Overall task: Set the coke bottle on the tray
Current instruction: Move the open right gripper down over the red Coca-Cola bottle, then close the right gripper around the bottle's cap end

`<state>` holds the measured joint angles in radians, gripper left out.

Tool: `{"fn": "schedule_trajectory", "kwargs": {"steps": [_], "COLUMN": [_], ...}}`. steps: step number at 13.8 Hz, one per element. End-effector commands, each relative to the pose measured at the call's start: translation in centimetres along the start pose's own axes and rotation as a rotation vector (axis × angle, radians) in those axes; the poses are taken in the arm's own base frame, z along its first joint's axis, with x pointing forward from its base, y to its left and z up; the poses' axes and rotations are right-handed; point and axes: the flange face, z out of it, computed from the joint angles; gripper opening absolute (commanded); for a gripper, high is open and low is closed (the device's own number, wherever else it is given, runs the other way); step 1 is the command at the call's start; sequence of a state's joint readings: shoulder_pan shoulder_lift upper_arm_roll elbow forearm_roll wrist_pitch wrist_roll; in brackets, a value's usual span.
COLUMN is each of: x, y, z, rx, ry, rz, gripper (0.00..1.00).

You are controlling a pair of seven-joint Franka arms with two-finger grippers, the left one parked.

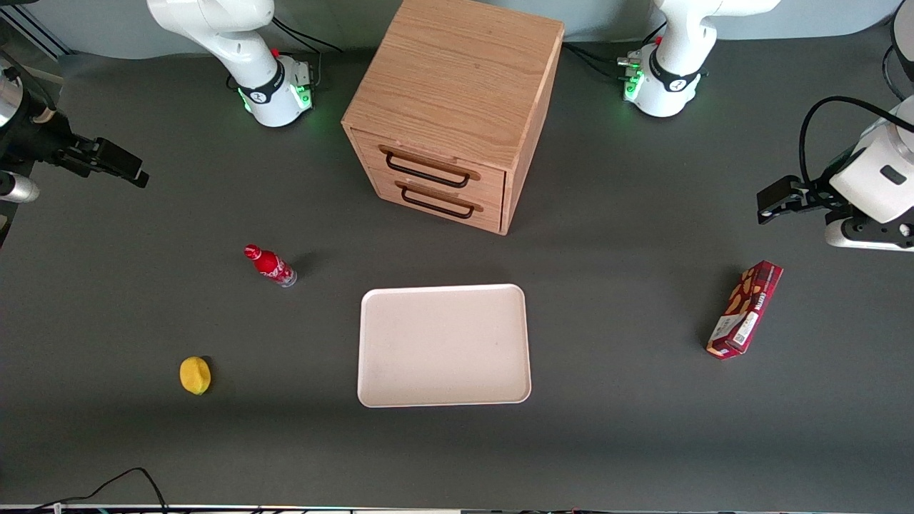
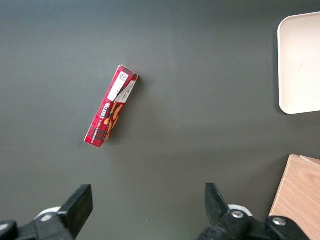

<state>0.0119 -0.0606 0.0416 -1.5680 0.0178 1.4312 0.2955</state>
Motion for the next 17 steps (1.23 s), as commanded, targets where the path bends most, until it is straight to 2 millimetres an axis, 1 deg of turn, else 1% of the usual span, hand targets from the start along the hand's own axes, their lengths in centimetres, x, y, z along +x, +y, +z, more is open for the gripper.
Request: {"fn": "schedule_trajectory", "kwargs": {"steps": [1,2,3,4,5,6,7,8,10,14,16,17], "x": [-0.3,0.1,0.0,-0.1,-0.2,-0.2,-0.2,-0.1,0.8,1.5,1.4,1.4], "y": [0.0,-0.1,-0.1,-0.2,-1.0,-1.9,-3.5,-4.3,-4.5,-4.3,-4.3,-4.4], "z": [-0.8,-0.8,-0.6,0.0,1.4,3.4,5.8,8.4,14.0,25.0,28.7,29.9], "rx": [0.007,0.005,0.003,0.006,-0.001,-0.009,-0.012,-0.006,0.003,0.021,0.027,0.023], "ry": [-0.027,-0.028,-0.037,-0.062,-0.085,-0.104,-0.103,-0.088,-0.066,-0.008,0.013,0.016], "rz": [0.008,0.004,0.003,0.003,-0.013,-0.027,-0.052,-0.061,-0.053,-0.037,-0.027,-0.03], "gripper": [1.0,1.0,1.0,1.0,1.0,1.0,1.0,1.0,1.0,1.0,1.0,1.0]}}
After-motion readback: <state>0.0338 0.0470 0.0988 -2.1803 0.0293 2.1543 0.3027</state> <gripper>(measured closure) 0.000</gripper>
